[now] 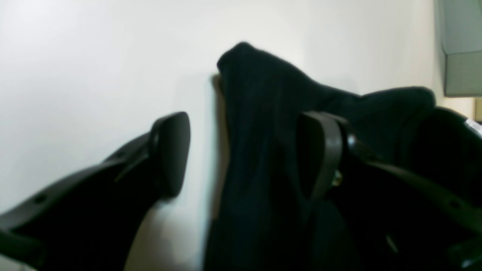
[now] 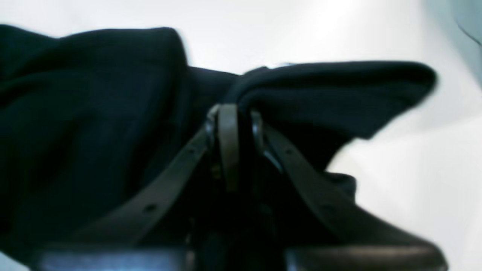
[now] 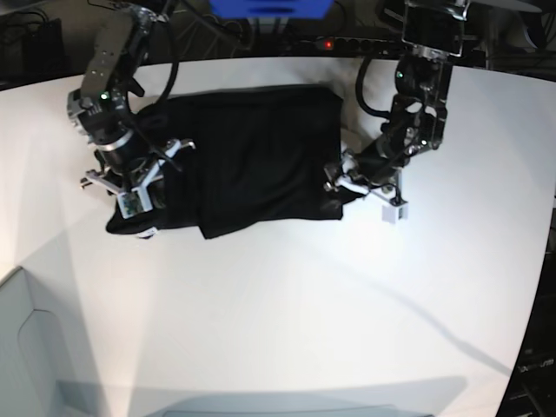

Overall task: Fold the T-shirt properly
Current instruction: 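Lift the bundle with both grippers and flip it over toward the left gripper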

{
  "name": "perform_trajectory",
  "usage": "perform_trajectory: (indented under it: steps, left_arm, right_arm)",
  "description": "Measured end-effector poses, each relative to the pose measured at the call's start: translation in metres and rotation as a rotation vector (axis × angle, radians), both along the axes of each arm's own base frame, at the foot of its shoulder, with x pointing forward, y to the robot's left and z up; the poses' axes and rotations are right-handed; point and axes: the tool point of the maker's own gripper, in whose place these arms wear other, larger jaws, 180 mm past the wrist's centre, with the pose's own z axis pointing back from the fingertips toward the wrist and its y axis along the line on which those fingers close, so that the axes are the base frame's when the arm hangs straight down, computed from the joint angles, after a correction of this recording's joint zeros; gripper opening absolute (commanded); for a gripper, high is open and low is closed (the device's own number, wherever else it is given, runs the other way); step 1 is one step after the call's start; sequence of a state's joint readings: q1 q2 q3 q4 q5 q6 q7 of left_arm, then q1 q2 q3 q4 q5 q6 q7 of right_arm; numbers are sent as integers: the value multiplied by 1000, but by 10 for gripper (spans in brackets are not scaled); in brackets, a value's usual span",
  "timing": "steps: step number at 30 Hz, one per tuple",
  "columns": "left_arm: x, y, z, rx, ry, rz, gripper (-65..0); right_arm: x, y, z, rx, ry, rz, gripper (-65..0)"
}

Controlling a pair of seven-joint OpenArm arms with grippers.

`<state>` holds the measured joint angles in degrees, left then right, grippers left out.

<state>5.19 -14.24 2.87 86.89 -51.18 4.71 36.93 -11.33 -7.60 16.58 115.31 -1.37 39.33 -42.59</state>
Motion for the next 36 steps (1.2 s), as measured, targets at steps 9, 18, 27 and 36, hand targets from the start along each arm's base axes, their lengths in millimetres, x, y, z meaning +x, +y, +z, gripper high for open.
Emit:
perform_trajectory:
  steps: [9,18,27,36]
  left_arm:
    - [3,-1,1,-3,-2,-6,-219]
    - [4,0,0,1,-4,2,-219]
    - [-8,6,4,8,-3,1,-219]
    - [-41,66,18,62,-7,150,-219]
  right_arm:
    - [-17,135,16,115,-34,368,-650]
    - [-26,217,21,161,-51,622,-650]
    - [-25,219,-6,147,19,636,-650]
    - [-25,219,-3,147,12,635,-650]
